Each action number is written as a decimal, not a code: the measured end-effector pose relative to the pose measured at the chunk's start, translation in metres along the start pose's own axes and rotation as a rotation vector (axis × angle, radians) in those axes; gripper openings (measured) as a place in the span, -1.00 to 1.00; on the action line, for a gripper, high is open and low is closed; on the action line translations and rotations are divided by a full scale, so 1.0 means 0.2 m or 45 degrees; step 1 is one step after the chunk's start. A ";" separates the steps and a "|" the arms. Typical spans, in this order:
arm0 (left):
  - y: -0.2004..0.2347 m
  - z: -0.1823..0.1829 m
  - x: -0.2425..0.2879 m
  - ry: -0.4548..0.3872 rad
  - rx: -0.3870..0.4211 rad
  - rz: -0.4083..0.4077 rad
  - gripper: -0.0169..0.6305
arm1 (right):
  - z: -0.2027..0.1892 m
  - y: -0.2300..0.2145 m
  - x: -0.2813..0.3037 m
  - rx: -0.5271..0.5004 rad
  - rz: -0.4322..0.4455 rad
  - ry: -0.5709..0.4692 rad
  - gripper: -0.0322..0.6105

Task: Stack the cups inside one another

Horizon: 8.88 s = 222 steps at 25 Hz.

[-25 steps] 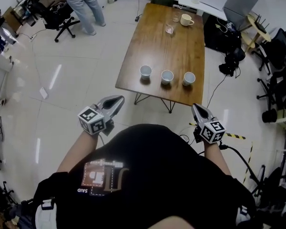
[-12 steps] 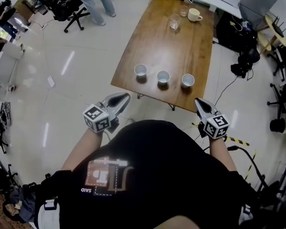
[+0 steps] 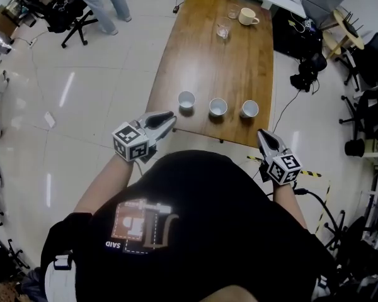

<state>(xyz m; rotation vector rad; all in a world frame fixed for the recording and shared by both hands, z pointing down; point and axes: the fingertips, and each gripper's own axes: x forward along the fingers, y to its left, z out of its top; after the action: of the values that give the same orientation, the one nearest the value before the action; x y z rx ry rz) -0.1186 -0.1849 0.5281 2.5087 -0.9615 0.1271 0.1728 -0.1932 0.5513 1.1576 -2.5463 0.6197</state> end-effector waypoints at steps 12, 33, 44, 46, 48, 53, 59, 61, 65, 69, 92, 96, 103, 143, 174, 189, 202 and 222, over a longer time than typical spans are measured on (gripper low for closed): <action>0.07 -0.04 0.15 0.165 0.154 -0.090 -0.64 | -0.04 -0.05 -0.08 0.056 -0.094 -0.020 -0.82; -0.16 -0.59 0.85 1.014 1.194 -0.218 -0.62 | -0.16 -0.27 -0.40 0.128 -0.203 0.010 -0.82; -0.11 -0.78 0.99 1.266 1.267 -0.181 -0.73 | -0.23 -0.35 -0.56 0.167 -0.285 0.015 -0.82; -0.10 -0.78 1.00 1.265 1.258 -0.175 -0.83 | -0.23 -0.35 -0.56 0.164 -0.284 0.020 -0.82; -0.11 -0.76 1.00 1.256 1.239 -0.170 -0.90 | -0.23 -0.35 -0.55 0.160 -0.281 0.019 -0.82; -0.10 -0.67 0.99 1.194 1.166 -0.126 -0.91 | -0.21 -0.34 -0.49 0.144 -0.246 0.026 -0.82; -0.07 -0.47 0.87 1.096 1.080 -0.051 -0.91 | -0.16 -0.30 -0.36 0.107 -0.180 0.026 -0.82; -0.04 -0.37 0.81 1.059 1.051 -0.012 -0.91 | -0.14 -0.29 -0.31 0.099 -0.160 0.027 -0.82; 0.05 -0.20 0.66 1.021 1.018 0.075 -0.91 | -0.10 -0.26 -0.22 0.085 -0.114 0.028 -0.82; 0.18 -0.15 0.51 1.062 1.021 0.155 -0.91 | -0.08 -0.23 -0.14 0.067 -0.078 0.022 -0.82; 0.22 -0.37 0.48 1.196 1.047 0.030 -0.91 | -0.11 -0.20 -0.19 0.081 -0.131 0.038 -0.82; 0.27 -0.42 0.48 1.238 1.047 0.053 -0.91 | -0.11 -0.19 -0.20 0.079 -0.122 0.044 -0.82; 0.29 -0.41 0.47 1.154 0.921 0.101 -0.75 | -0.11 -0.20 -0.18 0.068 -0.103 0.037 -0.82; 0.27 -0.46 0.43 1.082 1.232 -0.115 -0.71 | -0.09 -0.13 -0.29 0.112 -0.166 -0.027 -0.82; 0.18 -0.62 0.68 1.292 1.245 -0.186 -0.91 | -0.25 -0.28 -0.52 0.224 -0.273 -0.077 -0.82; 0.17 -0.67 0.72 1.342 1.170 -0.281 -0.77 | -0.25 -0.30 -0.52 0.218 -0.288 -0.062 -0.82; 0.06 -0.48 0.87 1.228 1.312 -0.284 -0.90 | -0.26 -0.34 -0.55 0.237 -0.311 -0.081 -0.82; -0.49 -0.47 1.45 1.275 1.461 -0.511 -0.90 | -0.41 -0.61 -0.99 0.326 -0.449 -0.141 -0.82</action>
<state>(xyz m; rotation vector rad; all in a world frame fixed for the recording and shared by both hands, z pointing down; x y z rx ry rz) 0.1711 -0.2577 0.6446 2.7747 0.1497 2.0185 0.3985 -0.0972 0.5741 1.7220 -2.3086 0.8249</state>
